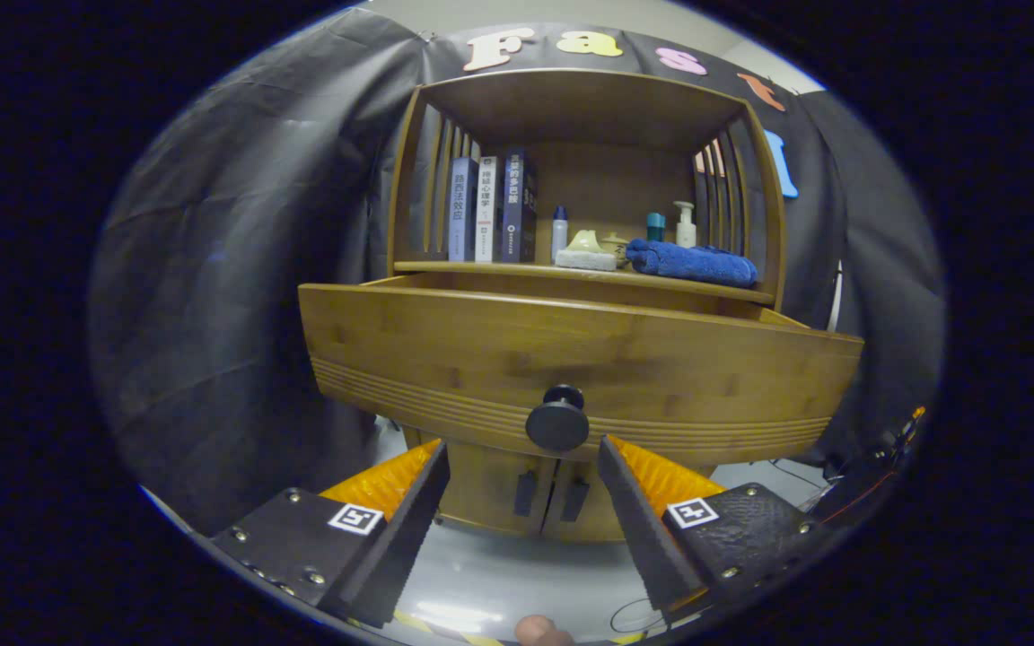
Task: Pull open the drawer, take out the items inside it, and place them on the countertop above the cabinet.
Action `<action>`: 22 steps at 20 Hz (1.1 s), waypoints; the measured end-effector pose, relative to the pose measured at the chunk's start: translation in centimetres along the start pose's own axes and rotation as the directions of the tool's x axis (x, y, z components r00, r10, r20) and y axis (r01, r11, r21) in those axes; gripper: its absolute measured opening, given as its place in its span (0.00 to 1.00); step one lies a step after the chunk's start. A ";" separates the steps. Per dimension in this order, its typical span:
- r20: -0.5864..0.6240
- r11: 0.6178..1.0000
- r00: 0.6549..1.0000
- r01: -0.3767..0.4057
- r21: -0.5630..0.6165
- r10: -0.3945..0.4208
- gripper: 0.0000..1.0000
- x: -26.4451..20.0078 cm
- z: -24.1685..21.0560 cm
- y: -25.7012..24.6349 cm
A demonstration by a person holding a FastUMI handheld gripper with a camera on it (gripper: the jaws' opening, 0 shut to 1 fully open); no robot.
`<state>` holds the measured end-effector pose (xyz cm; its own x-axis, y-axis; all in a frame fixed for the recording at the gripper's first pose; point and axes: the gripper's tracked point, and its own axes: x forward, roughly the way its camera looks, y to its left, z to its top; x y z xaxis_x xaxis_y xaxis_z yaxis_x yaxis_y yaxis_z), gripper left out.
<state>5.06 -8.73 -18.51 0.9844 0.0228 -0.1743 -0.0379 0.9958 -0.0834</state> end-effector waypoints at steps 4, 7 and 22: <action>-0.009 0.999 0.999 0.031 0.024 -0.031 0.99 2.3 -0.1 0.2; -0.012 0.998 0.998 0.061 0.028 -0.061 0.99 4.4 -0.1 0.1; 0.025 0.975 0.976 0.219 -0.034 -0.218 1.00 9.4 0.6 -1.4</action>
<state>14.46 -9.88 -19.45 0.9729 -0.1929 -0.1274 0.1728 0.9729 -0.1534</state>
